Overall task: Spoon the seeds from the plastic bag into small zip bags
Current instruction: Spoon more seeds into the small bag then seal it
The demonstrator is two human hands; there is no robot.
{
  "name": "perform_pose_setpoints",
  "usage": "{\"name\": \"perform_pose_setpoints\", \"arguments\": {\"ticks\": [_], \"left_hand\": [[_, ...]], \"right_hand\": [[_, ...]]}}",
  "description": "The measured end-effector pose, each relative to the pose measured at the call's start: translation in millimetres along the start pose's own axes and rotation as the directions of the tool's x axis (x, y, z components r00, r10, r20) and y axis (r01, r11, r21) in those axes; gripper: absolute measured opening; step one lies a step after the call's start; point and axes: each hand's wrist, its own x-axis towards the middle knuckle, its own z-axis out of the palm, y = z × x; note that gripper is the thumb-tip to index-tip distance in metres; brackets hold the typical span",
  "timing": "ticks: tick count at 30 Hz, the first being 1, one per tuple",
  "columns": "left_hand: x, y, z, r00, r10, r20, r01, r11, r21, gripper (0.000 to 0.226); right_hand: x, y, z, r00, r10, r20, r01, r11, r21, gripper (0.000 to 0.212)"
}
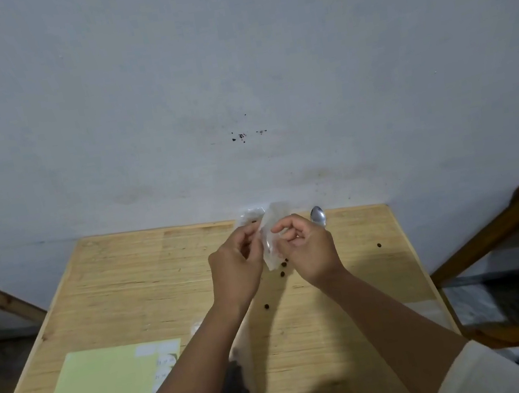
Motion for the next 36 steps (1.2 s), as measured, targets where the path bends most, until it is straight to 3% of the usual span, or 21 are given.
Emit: {"name": "perform_pose_setpoints", "arguments": {"ticks": [4, 8, 10, 13, 16, 19, 22, 25, 27, 36], "left_hand": [[-6, -12, -8, 0.962, 0.048, 0.268, -0.019, 0.994, -0.112, 0.06], [-1, -21, -12, 0.883, 0.151, 0.444, -0.224, 0.968, 0.115, 0.117], [2, -24, -11, 0.862, 0.193, 0.468, -0.295, 0.943, 0.154, 0.129], [1, -26, -8, 0.899, 0.204, 0.388, -0.286, 0.944, 0.167, 0.127], [0, -31, -7, 0.94, 0.246, 0.237, -0.292, 0.939, 0.181, 0.109], [-2, -37, -9, 0.953, 0.227, 0.202, -0.259, 0.954, 0.151, 0.093], [-4, -49, -12, 0.976, 0.159, 0.149, -0.182, 0.97, 0.161, 0.089], [-6, -61, -13, 0.992, 0.093, 0.089, -0.108, 0.979, 0.172, 0.096], [-6, -68, -13, 0.996, 0.061, 0.066, -0.072, 0.982, 0.176, 0.098], [2, -87, -2, 0.999, -0.042, 0.025, 0.035, 0.974, 0.226, 0.102]], "right_hand": [[4, -6, -9, 0.998, -0.031, 0.063, 0.031, 1.0, 0.0, 0.028], [7, -7, -16, 0.977, -0.02, 0.211, 0.018, 1.0, 0.012, 0.029], [8, -6, -15, 0.953, -0.001, 0.304, -0.001, 1.0, 0.006, 0.025], [11, -2, -13, 0.938, 0.011, 0.348, -0.009, 1.0, -0.006, 0.025], [10, 6, -9, 0.979, -0.068, 0.192, 0.09, 0.99, -0.111, 0.025], [5, 13, -3, 0.983, -0.139, 0.123, 0.151, 0.985, -0.088, 0.02], [7, 29, -1, 0.995, 0.009, 0.102, -0.012, 0.999, 0.032, 0.019], [21, 66, -13, 0.976, 0.159, -0.15, -0.189, 0.958, -0.215, 0.02], [25, 90, -24, 0.95, 0.218, -0.223, -0.282, 0.907, -0.313, 0.024], [53, 147, -29, 0.945, 0.173, -0.277, -0.305, 0.772, -0.558, 0.016]]}}
